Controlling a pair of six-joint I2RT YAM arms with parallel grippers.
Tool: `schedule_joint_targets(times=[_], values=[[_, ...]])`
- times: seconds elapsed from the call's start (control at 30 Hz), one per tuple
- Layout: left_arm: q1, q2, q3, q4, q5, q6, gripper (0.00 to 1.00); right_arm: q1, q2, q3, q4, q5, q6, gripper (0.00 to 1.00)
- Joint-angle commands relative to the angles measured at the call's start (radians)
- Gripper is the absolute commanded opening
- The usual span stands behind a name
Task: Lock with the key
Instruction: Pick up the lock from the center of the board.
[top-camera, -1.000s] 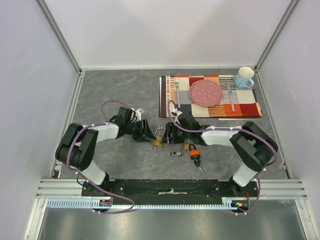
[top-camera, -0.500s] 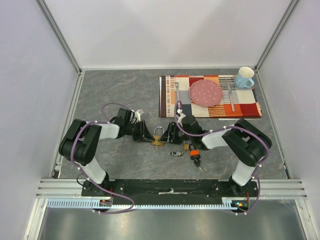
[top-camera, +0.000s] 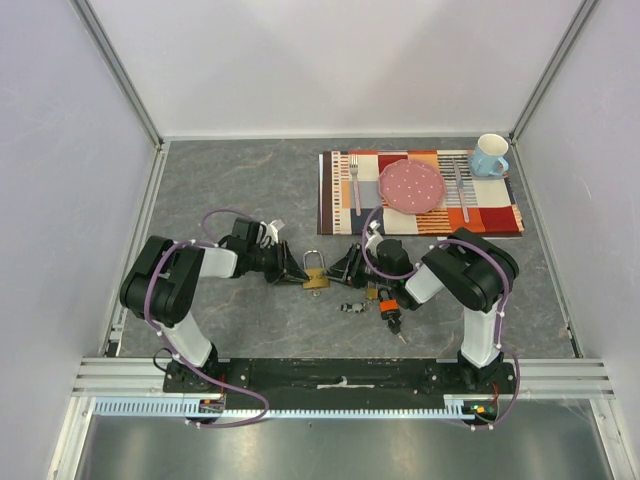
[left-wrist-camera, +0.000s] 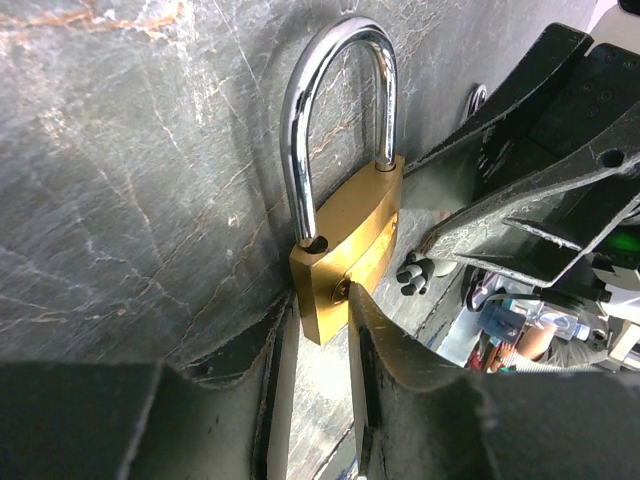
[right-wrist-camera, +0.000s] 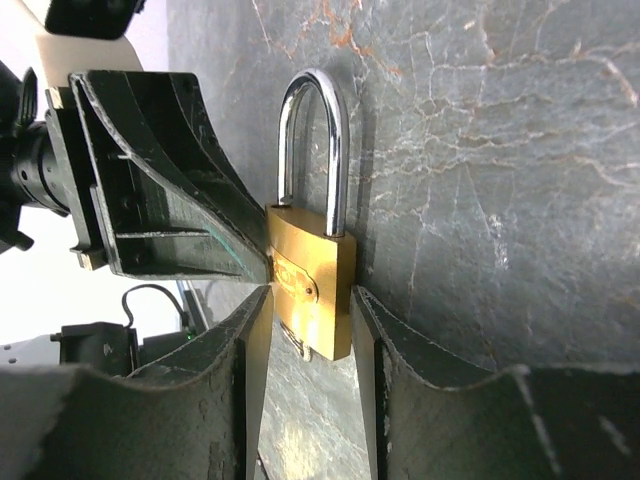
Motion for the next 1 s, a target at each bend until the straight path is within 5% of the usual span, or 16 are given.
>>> schedule_joint_targets(times=[0.0, 0.27, 0.37, 0.4, 0.5, 0.97], values=[[-0.051, 0.031, -0.024, 0.068, -0.019, -0.015, 0.32, 0.051, 0.079, 0.001, 0.053, -0.042, 0.033, 0.48], [-0.050, 0.000, -0.021, 0.031, -0.066, -0.005, 0.31, 0.051, -0.074, 0.044, -0.413, 0.122, -0.203, 0.63], [-0.050, 0.026, -0.008, 0.019, -0.074, -0.002, 0.19, 0.049, -0.117, 0.076, -0.560, 0.202, -0.298, 0.74], [-0.050, 0.033, -0.005, 0.016, -0.080, -0.002, 0.11, 0.051, -0.122, 0.082, -0.575, 0.208, -0.320, 0.79], [-0.050, 0.049, -0.005, 0.012, -0.091, -0.002, 0.06, 0.051, -0.111, 0.088, -0.590, 0.210, -0.326, 0.82], [-0.048, -0.016, 0.021, -0.069, -0.149, 0.036, 0.05, 0.026, -0.079, 0.055, -0.548, 0.175, -0.288, 0.81]])
